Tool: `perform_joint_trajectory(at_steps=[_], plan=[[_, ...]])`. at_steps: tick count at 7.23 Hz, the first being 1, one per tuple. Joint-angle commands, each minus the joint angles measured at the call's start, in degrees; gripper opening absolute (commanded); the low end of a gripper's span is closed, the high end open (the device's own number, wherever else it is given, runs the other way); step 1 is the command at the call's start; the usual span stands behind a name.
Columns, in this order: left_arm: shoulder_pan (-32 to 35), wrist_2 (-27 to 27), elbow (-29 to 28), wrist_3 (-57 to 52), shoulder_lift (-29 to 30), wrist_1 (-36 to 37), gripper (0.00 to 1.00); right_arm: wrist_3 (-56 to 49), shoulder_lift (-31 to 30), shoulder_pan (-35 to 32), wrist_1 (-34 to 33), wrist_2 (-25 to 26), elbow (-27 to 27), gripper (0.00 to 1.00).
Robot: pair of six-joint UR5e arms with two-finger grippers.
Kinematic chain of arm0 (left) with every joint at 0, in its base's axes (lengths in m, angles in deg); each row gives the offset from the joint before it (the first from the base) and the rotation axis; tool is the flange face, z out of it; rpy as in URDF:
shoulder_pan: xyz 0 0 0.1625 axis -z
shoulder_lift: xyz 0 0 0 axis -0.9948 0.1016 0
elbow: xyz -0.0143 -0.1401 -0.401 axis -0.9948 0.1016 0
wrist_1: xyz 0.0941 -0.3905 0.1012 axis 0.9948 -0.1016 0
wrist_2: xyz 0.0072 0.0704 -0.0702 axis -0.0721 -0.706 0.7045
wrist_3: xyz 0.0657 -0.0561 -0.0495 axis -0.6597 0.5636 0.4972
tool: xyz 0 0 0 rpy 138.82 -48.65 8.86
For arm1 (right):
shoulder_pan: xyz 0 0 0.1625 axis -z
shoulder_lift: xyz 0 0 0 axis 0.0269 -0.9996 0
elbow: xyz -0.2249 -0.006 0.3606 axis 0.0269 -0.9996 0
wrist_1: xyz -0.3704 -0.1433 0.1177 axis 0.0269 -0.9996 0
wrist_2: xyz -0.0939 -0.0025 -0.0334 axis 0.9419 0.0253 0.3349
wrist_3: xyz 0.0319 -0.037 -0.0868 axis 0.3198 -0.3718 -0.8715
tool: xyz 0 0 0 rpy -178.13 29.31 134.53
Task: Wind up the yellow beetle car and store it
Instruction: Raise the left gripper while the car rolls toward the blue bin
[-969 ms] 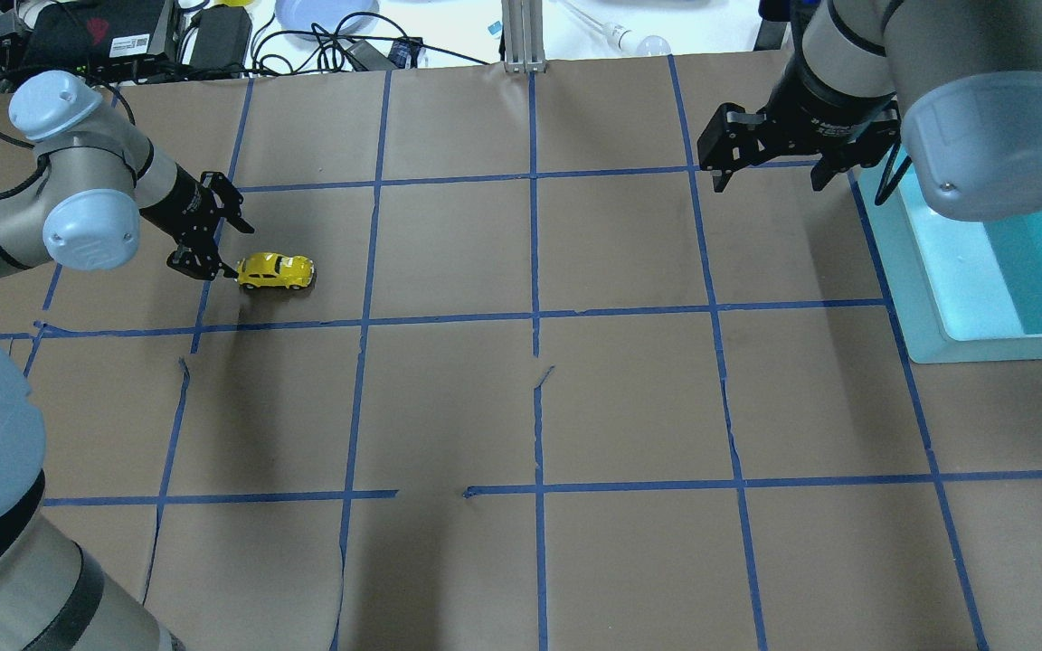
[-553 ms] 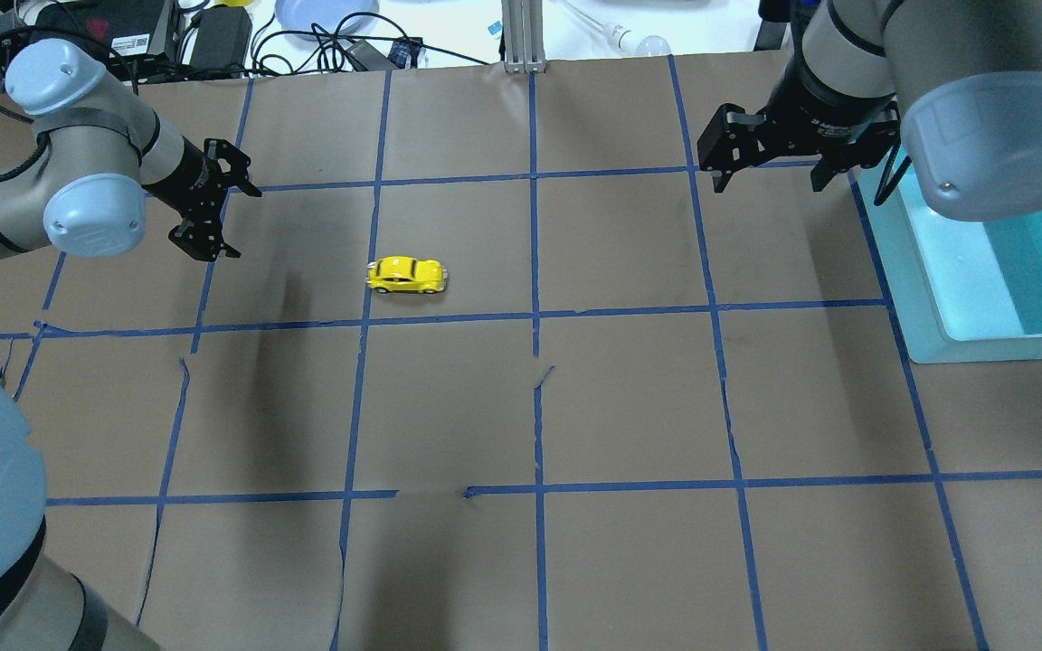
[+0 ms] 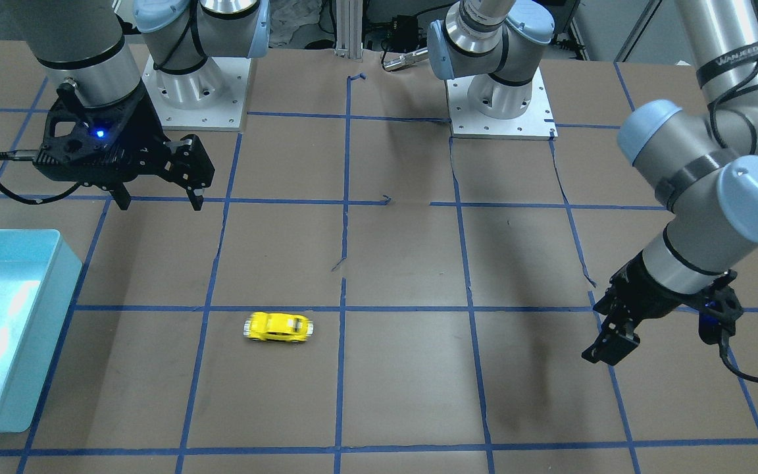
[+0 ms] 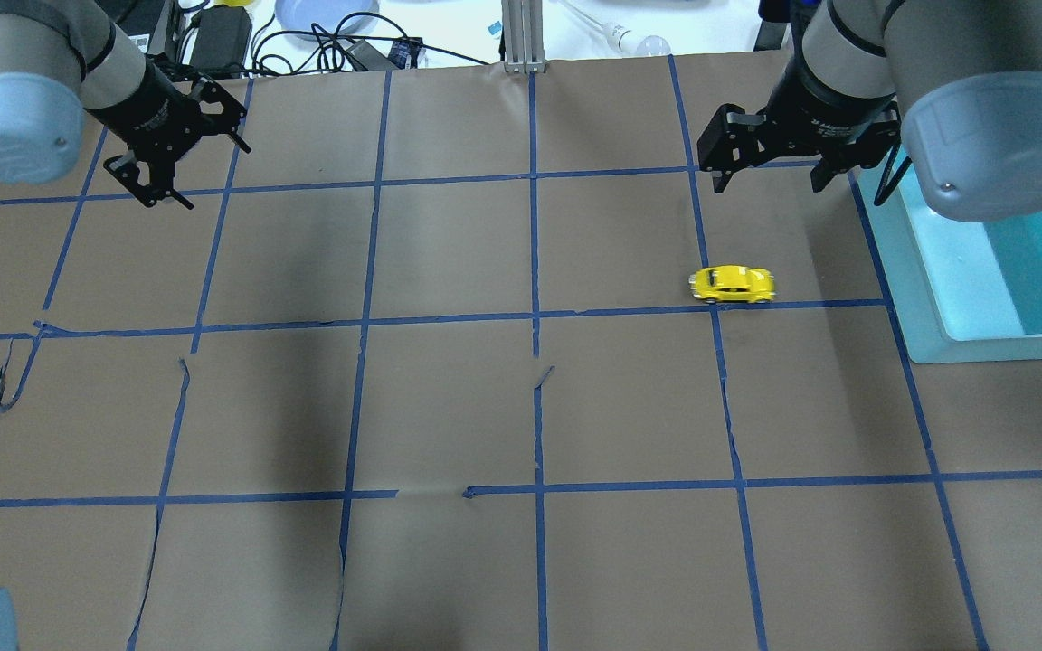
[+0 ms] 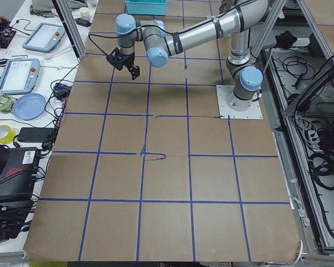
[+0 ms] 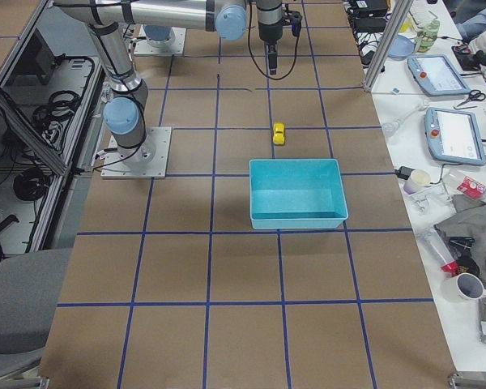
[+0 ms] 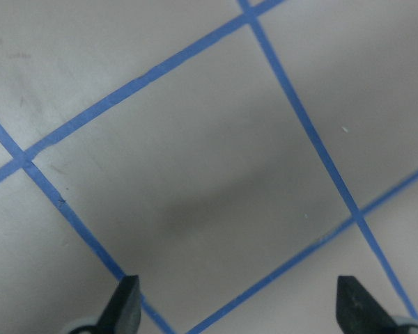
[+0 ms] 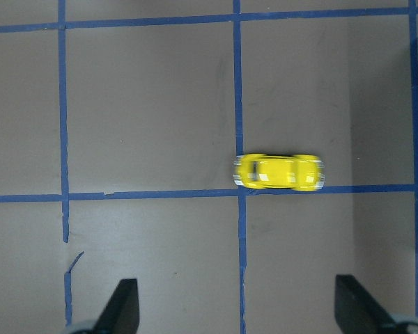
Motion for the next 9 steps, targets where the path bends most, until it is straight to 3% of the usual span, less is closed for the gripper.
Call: perform_joint_trajectory(at_steps=[1, 4, 5, 8, 9], plan=[[6.47, -9.28, -5.91, -8.52, -3.41, -11.81, 1.00, -0.09, 0.00, 0.00, 0.00, -0.09, 0.00, 1.00], [8.34, -8.94, -5.74, -10.20, -7.11, -12.19, 1.00, 0.52, 1.14, 0.09, -0.61, 0.18, -1.67, 1.00], [8.69, -9.11, -5.22, -20.13, -8.42, -12.37, 1.00, 1.31, 1.93, 0.00, -0.44, -0.52, -1.67, 1.00], [8.68, -4.02, -3.99, -24.71, -11.06, -20.07, 1.00, 22.17, 6.56, 1.06, -1.32, 0.00, -2.10, 1.00], [8.69, -2.01, -1.98, -25.84, -11.68, -19.93, 1.00, 31.46, 7.99, 1.06, -4.53, 0.17, -1.24, 1.00]])
